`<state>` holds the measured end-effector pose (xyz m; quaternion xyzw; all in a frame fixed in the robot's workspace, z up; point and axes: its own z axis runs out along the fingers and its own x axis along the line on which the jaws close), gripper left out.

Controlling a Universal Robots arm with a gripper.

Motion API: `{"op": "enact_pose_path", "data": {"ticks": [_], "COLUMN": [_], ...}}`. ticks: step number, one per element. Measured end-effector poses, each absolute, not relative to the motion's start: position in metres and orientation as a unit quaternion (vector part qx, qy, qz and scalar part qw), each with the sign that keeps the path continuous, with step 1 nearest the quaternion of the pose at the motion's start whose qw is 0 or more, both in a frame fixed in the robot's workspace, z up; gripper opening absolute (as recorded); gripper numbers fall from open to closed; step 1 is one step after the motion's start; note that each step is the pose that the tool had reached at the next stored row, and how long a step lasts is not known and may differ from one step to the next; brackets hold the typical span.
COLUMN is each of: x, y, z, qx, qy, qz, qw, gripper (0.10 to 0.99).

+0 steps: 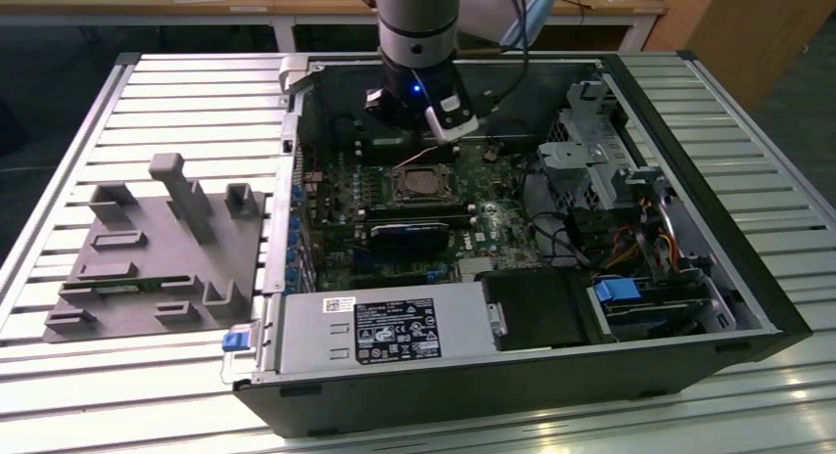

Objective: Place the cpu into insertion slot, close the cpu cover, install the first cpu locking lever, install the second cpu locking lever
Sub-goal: 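Install the first cpu locking lever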

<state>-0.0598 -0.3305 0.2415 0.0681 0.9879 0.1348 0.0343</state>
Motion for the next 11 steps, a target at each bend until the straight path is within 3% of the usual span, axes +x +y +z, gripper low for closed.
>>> {"op": "enact_pose_path", "data": {"ticks": [5,11], "x": [-0.0633,-0.0634], "y": [-0.3305,-0.3305], "z": [0.2404,0.2403], "qx": [0.064,0.064], "qy": [0.987,0.987], "qz": [0.135,0.134], "qw": [0.062,0.062], "gripper": [0.106,0.106]}}
